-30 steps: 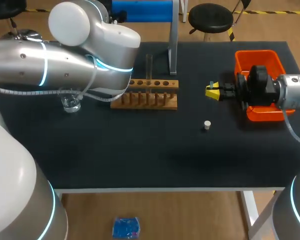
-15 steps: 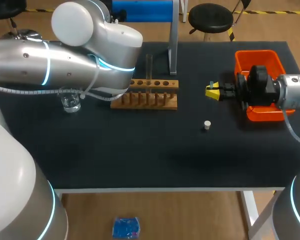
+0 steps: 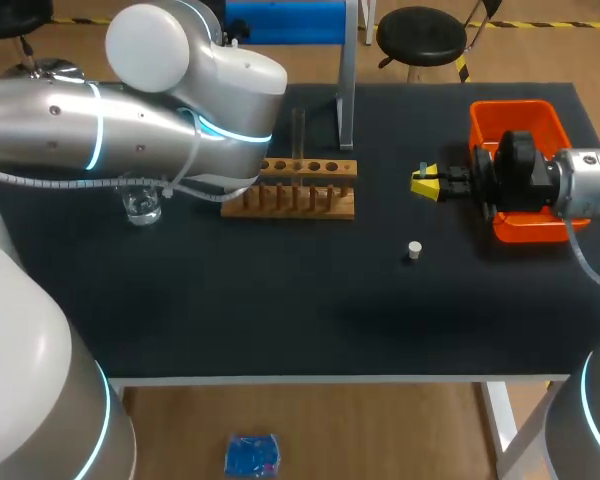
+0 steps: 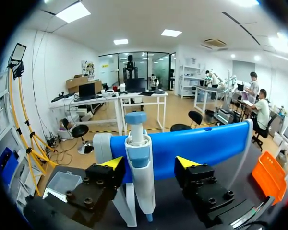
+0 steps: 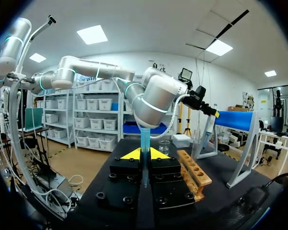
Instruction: Invert the test tube, pick up the pipette, mount the tip to pipette, aspirate from beaker and dispense into the tube, eject the tip, return the pipette, and cap with the stopper.
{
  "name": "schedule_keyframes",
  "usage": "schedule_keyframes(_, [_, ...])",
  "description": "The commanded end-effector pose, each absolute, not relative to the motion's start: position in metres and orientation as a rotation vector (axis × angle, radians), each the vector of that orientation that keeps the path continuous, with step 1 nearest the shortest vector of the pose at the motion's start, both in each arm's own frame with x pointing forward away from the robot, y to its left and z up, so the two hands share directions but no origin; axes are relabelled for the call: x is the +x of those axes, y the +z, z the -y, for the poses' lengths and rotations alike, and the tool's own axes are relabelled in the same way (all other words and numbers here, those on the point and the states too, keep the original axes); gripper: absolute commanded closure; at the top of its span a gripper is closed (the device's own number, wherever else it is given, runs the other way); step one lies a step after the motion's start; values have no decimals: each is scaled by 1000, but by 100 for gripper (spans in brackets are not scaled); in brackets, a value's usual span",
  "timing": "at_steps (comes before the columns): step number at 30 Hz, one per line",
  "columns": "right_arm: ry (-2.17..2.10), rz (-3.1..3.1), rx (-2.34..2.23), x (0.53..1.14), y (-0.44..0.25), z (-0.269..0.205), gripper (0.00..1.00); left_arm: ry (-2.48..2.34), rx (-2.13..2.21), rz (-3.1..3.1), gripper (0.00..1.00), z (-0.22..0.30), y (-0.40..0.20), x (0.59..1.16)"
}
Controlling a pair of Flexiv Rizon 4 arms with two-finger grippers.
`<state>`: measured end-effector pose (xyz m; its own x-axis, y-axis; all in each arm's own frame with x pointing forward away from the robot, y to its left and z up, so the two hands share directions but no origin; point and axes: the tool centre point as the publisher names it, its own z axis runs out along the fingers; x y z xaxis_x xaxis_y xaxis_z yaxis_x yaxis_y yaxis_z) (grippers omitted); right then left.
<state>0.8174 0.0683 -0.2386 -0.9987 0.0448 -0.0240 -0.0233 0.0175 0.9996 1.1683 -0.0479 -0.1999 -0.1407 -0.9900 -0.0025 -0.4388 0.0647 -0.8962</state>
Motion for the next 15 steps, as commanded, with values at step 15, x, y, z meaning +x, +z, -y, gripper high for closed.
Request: schedule_keyframes(15, [2166,-2203,25,817,-239,-69,100,-1015,-1460,-1662,52,50,-207,1171])
